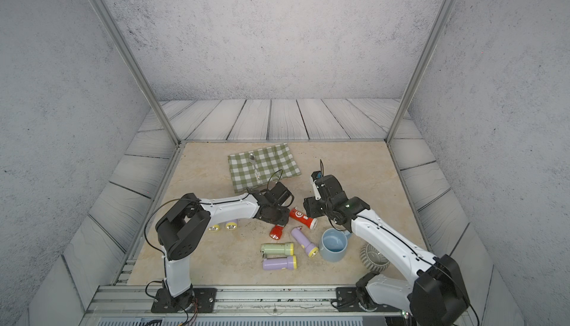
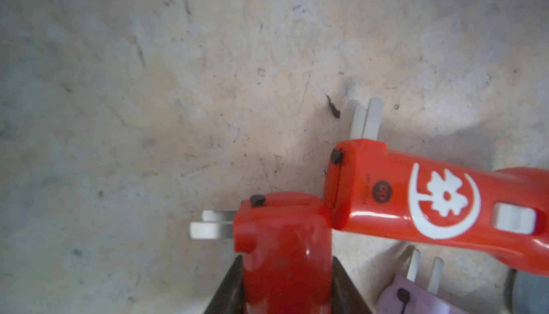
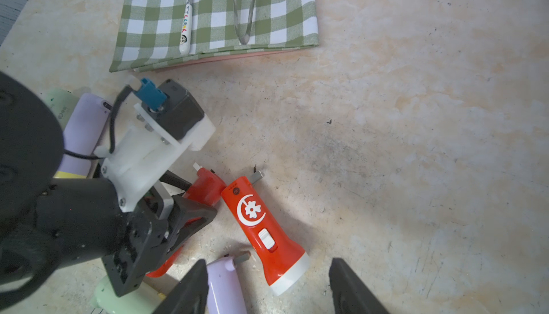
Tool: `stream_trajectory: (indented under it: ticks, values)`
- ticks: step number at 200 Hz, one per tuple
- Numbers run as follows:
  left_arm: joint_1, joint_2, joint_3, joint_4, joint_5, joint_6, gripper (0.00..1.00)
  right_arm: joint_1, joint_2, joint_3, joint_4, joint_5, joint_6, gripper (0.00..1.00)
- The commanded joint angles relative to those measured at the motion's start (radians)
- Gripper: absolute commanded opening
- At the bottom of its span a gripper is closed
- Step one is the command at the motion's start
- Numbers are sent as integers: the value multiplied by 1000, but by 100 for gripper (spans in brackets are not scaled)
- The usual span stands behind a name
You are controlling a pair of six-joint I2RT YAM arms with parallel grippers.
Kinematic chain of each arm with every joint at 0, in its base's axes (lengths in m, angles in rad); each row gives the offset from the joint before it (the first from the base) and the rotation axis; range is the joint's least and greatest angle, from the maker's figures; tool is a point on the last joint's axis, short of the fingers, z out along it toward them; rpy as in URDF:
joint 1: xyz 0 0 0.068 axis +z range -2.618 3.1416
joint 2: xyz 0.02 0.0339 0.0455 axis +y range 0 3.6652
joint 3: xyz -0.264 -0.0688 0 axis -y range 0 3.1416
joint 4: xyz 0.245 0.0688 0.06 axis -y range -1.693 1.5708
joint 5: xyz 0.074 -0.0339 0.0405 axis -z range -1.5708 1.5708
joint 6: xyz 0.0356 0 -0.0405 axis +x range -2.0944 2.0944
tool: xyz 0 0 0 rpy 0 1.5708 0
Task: Close the plug at the bottom of the flashlight
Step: Pick up the flashlight from the center of the board.
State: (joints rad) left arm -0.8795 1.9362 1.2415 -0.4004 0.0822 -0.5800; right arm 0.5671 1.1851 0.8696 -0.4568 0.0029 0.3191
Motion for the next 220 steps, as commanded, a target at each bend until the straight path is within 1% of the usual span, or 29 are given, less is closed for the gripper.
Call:
stream_trajectory:
  ticks: [1, 19, 45, 59, 76, 103, 124, 139, 150, 161, 172, 193, 220]
  values:
    - [-5, -10, -8, 9, -14, 14, 32, -6, -14, -10, 7, -5, 8, 67]
    - [-4, -53, -38, 53, -17, 22, 32, -9, -17, -10, 7, -4, 8, 67]
    - [-2, -150, -66, 93, -54, 80, 31, -10, -21, -9, 7, -4, 11, 67]
    - [-1, -219, -90, 128, -65, 128, 29, -11, -24, -5, 7, -10, 9, 67]
    - [5, -311, -132, 194, -65, 183, 28, -13, -30, 3, 13, -26, 13, 63]
    - [17, -472, -238, 329, -20, 313, 28, -12, -55, -1, 51, -71, 20, 59]
    - [31, -577, -314, 397, -6, 378, 28, -12, -70, 9, 77, -84, 17, 58]
    - [50, -637, -363, 432, 43, 399, 23, -12, -70, 28, 93, -97, 11, 58]
    - [67, -678, -400, 462, 101, 414, 10, -12, -68, 47, 103, -110, 5, 58]
    - [79, -716, -436, 499, 150, 429, 4, -12, -64, 65, 114, -132, -5, 58]
    - [85, -756, -469, 523, 172, 449, 3, -12, -67, 80, 135, -157, -17, 57]
    - [100, -823, -522, 559, 218, 508, 0, -12, -84, 98, 181, -200, -35, 59]
    - [124, -908, -560, 587, 337, 593, 0, -13, -87, 137, 199, -271, -64, 60]
